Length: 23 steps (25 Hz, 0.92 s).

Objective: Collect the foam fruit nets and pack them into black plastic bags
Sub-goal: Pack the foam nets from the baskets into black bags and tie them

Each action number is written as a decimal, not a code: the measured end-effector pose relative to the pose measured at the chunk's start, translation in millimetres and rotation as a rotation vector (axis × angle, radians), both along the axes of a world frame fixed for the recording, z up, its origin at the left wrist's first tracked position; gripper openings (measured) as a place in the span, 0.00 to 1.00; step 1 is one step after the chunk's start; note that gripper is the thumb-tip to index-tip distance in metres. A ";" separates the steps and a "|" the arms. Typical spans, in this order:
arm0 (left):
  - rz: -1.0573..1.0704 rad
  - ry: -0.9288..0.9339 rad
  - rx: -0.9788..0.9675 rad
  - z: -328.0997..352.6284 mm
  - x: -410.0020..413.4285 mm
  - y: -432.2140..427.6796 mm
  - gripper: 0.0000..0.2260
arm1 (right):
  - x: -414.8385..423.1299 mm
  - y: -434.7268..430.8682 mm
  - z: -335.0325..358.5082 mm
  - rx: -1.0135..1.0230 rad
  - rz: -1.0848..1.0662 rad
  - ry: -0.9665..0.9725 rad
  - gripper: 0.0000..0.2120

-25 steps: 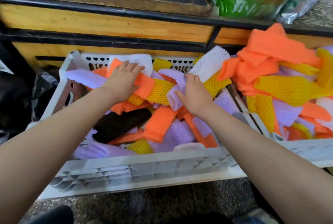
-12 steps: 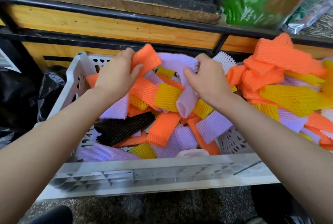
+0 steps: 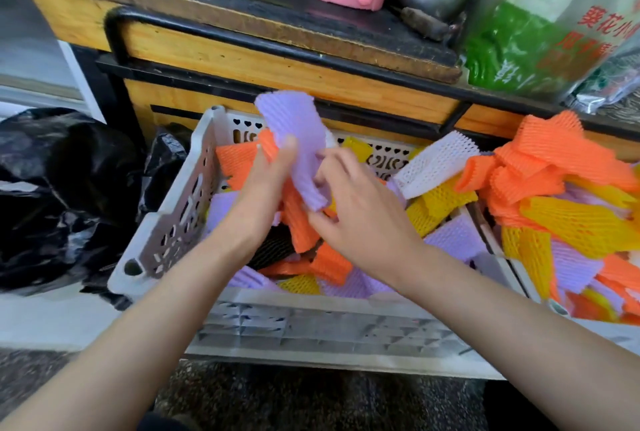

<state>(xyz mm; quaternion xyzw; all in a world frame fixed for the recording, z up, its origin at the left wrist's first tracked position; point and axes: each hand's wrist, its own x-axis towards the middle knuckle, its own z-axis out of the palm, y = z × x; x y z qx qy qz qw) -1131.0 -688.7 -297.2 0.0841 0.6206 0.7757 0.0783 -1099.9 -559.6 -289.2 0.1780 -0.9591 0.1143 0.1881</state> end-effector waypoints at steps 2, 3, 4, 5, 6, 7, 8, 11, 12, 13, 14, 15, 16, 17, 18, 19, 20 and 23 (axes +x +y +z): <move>0.069 0.059 -0.052 -10.9 4.5 -10.9 0.11 | 4.9 -7.4 -8.8 -0.013 0.122 -0.085 0.15; 0.125 0.081 -0.086 -17.9 2.1 -18.0 0.12 | 7.3 -10.1 -12.9 -0.045 0.179 -0.134 0.18; 0.182 0.108 -0.136 -22.5 0.1 -23.8 0.13 | 8.1 -11.4 -16.6 -0.099 0.207 -0.178 0.20; 0.228 0.135 -0.198 -26.0 -2.3 -29.7 0.14 | 6.4 -10.6 -20.3 -0.168 0.199 -0.208 0.21; 0.243 0.163 -0.243 -27.9 -3.6 -34.1 0.14 | 2.1 -7.6 -24.6 -0.238 0.159 -0.214 0.22; 0.244 0.184 -0.254 -30.8 -4.9 -38.7 0.14 | -6.0 -3.0 -29.9 -0.284 0.094 -0.199 0.23; 0.247 0.183 -0.241 -32.1 -5.6 -42.5 0.14 | -16.5 3.8 -35.6 -0.292 0.012 -0.177 0.23; 0.300 0.131 -0.229 -32.9 -11.2 -51.8 0.16 | -48.6 31.4 -50.0 -0.184 -0.246 -0.261 0.29; 0.316 0.127 -0.233 -33.2 -13.6 -54.6 0.16 | -57.7 40.0 -54.8 -0.161 -0.308 -0.331 0.31; 0.325 0.136 -0.233 -32.8 -15.1 -56.2 0.17 | -64.4 48.1 -59.3 -0.145 -0.356 -0.390 0.33; 0.325 0.154 -0.239 -33.3 -15.9 -57.1 0.17 | -69.3 54.8 -63.4 -0.114 -0.396 -0.435 0.34; 0.325 0.180 -0.259 -34.3 -16.3 -57.8 0.16 | -72.7 60.7 -67.7 -0.052 -0.422 -0.466 0.33; 0.331 0.220 -0.295 -35.8 -15.6 -58.0 0.15 | -74.5 64.2 -70.9 0.036 -0.436 -0.475 0.31; 0.339 0.254 -0.337 -37.2 -14.6 -58.4 0.14 | -75.5 65.4 -72.5 0.125 -0.434 -0.455 0.27; 0.351 0.271 -0.369 -38.8 -13.9 -58.7 0.13 | -74.5 64.2 -70.4 0.187 -0.417 -0.408 0.23; 0.363 0.270 -0.381 -39.9 -13.7 -58.5 0.13 | -71.8 61.2 -65.3 0.211 -0.384 -0.341 0.18; 0.373 0.259 -0.378 -41.0 -14.7 -58.6 0.14 | -67.9 56.7 -57.8 0.197 -0.345 -0.266 0.15; 0.392 0.260 -0.409 -43.7 -15.8 -58.2 0.15 | -54.2 42.2 -26.3 -0.085 -0.260 -0.076 0.12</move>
